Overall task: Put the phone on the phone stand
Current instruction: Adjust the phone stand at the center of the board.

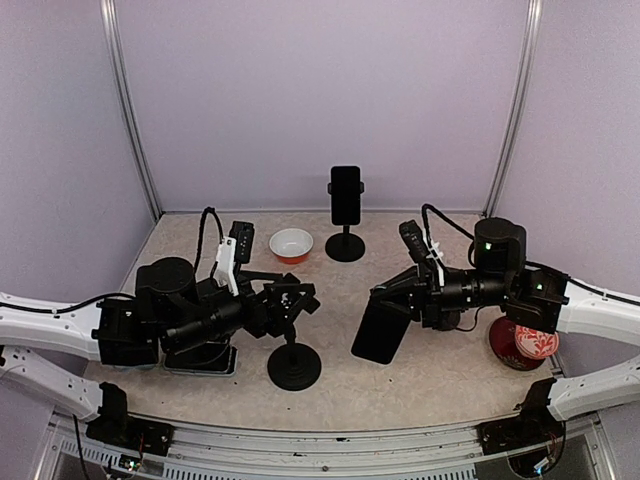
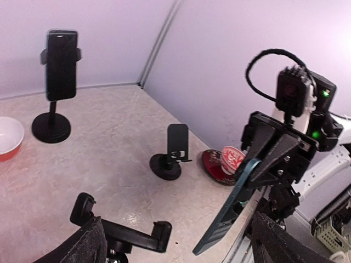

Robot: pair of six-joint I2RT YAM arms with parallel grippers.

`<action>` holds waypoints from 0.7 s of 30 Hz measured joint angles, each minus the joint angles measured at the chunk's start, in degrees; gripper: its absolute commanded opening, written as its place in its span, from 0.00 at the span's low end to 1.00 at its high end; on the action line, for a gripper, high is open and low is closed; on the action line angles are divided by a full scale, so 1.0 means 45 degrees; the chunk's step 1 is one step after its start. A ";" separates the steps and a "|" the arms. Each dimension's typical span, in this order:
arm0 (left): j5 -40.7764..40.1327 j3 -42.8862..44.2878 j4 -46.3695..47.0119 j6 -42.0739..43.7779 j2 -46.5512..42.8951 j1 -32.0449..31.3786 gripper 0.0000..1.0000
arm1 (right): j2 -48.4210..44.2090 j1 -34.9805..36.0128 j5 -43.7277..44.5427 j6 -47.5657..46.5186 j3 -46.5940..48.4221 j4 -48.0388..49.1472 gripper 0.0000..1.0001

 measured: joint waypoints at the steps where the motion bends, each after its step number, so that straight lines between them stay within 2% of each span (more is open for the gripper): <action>1: -0.0481 0.0000 -0.0175 -0.0345 0.0010 -0.0044 0.88 | 0.0000 0.0000 0.0083 0.0019 0.0000 0.0000 0.00; 8: -0.2477 -0.0068 -0.0622 -0.1768 0.0695 -0.0690 0.91 | -0.0204 0.0000 0.0559 0.0058 0.0000 -0.0243 0.00; 12: -0.3303 0.0102 -0.1579 -0.2390 0.1564 -0.0670 0.89 | -0.0296 0.0000 0.0680 0.0068 0.0019 -0.0291 0.00; 19: -0.3696 0.0272 -0.1899 -0.3113 0.1792 -0.0656 0.73 | -0.0277 0.0000 0.0884 0.0010 0.0238 -0.0593 0.00; 21: -0.3614 0.0272 -0.1676 -0.3084 0.1851 -0.0661 0.63 | -0.0277 0.0000 0.0908 -0.0024 0.0238 -0.0627 0.00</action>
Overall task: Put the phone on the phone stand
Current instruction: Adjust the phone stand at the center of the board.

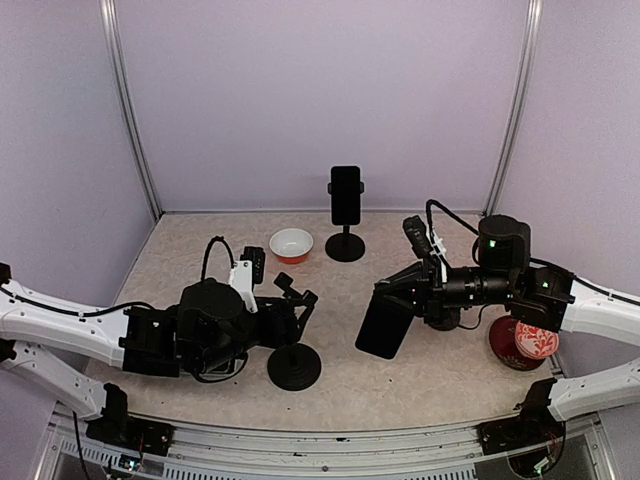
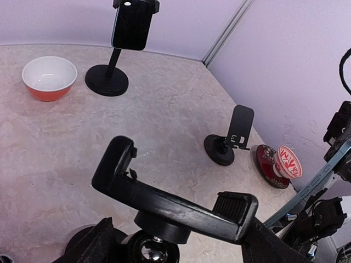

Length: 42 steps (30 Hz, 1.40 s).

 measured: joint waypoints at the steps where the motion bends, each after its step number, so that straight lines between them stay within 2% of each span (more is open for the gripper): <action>1: 0.0010 0.0000 0.0049 0.0019 0.0029 0.0000 0.57 | -0.0005 0.0000 0.0034 -0.0005 0.0000 -0.0010 0.00; 3: -0.0102 0.0015 0.0136 0.0481 0.0136 0.0000 0.48 | -0.0005 0.0000 0.0126 -0.0010 -0.0005 -0.0010 0.00; 5: -0.0233 0.0034 0.0267 0.0918 0.0189 0.0073 0.43 | -0.0005 0.0000 0.0165 -0.0010 -0.0005 -0.0024 0.00; 13: 0.0923 0.0049 0.1141 0.2118 0.0311 0.0039 0.42 | -0.0325 0.0000 0.0403 -0.0209 0.0000 -0.0321 0.00; 19: 0.1132 0.0146 0.1195 0.2822 0.0291 0.0078 0.64 | -0.0413 0.0000 0.0471 -0.0267 0.0000 -0.0515 0.00; 27: 0.1778 -0.0359 0.1593 0.3371 -0.0889 0.0087 0.80 | -0.0408 0.0000 0.0495 -0.0291 0.0000 -0.0695 0.00; 31: 0.2093 -0.0937 0.2055 0.3886 -0.2395 0.0092 0.86 | -0.0384 0.0000 0.0495 -0.0291 0.0000 -0.0690 0.00; 35: 0.1817 -0.1156 0.2103 0.4235 -0.3609 0.0248 0.88 | -0.0359 0.0000 0.0495 -0.0291 0.0000 -0.0690 0.00; 42: 0.1860 -0.2123 0.1987 0.3876 -0.4391 0.1744 0.88 | -0.0102 0.0000 0.0471 -0.0267 0.0000 -0.0665 0.00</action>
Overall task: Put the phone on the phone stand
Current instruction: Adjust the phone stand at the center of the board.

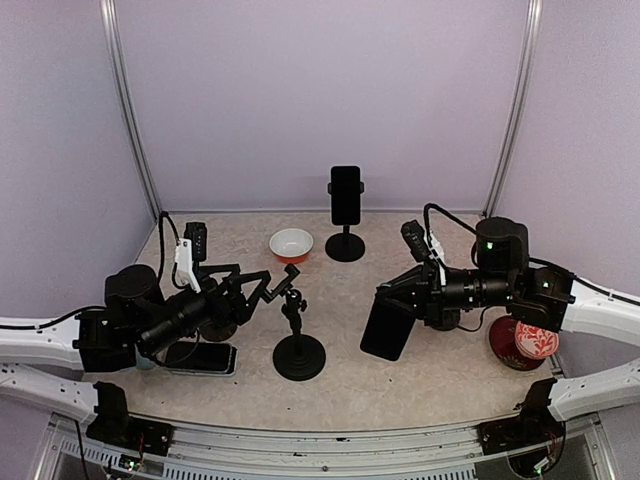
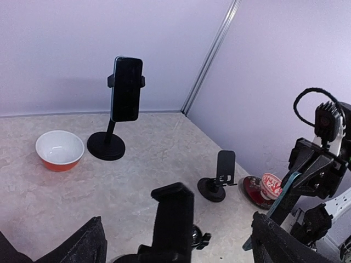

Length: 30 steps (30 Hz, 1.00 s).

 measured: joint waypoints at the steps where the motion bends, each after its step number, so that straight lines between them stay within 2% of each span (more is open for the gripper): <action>1: 0.0296 -0.0345 0.0034 -0.0049 -0.0053 0.0296 0.88 | 0.0063 0.0000 -0.0010 0.0015 0.0000 0.0005 0.00; 5: 0.1409 -0.1277 0.0087 -0.0335 -0.0053 0.1030 0.84 | 0.0233 0.0000 -0.0044 0.0029 0.0000 0.0058 0.00; 11: 0.2084 -0.1360 0.0282 -0.0646 -0.0053 0.0787 0.85 | 0.0243 0.0000 -0.0044 0.0034 0.0000 0.0146 0.00; 21: 0.0695 -0.0597 -0.1054 -0.0855 0.1005 -0.0194 0.85 | 0.0243 0.0000 -0.0039 0.0073 0.0000 0.0282 0.00; 30: -0.1219 -0.0189 -0.2322 -0.1341 0.1316 -0.0053 0.84 | 0.0243 0.0000 -0.0039 0.0102 0.0000 0.0287 0.00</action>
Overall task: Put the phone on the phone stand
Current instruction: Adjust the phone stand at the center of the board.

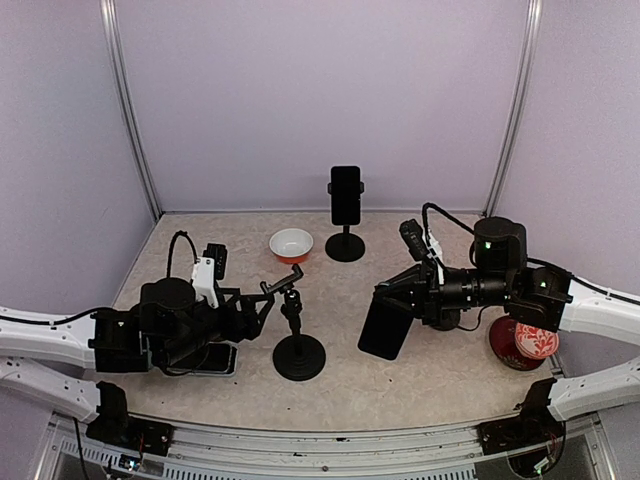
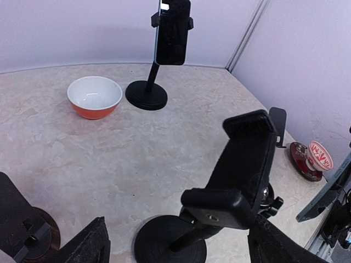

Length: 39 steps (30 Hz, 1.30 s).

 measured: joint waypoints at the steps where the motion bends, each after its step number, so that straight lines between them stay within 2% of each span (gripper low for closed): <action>1: -0.0073 0.0000 -0.0053 -0.0053 0.0000 0.0112 0.84 | 0.0000 0.0000 0.0000 0.0019 -0.0005 0.0000 0.00; 11: -0.0228 0.0602 -0.0345 0.0204 0.0578 0.1321 0.84 | -0.0005 0.0000 -0.0005 0.0180 -0.0005 -0.0005 0.00; 22: 0.0777 0.2176 -0.0063 0.0937 0.2691 0.1773 0.85 | -0.0039 0.0000 0.0010 0.0214 0.0000 -0.0019 0.00; 39: 0.2924 0.4177 0.0209 0.1477 0.4775 0.2671 0.85 | -0.0073 0.0000 0.0073 0.0121 0.0000 -0.0117 0.00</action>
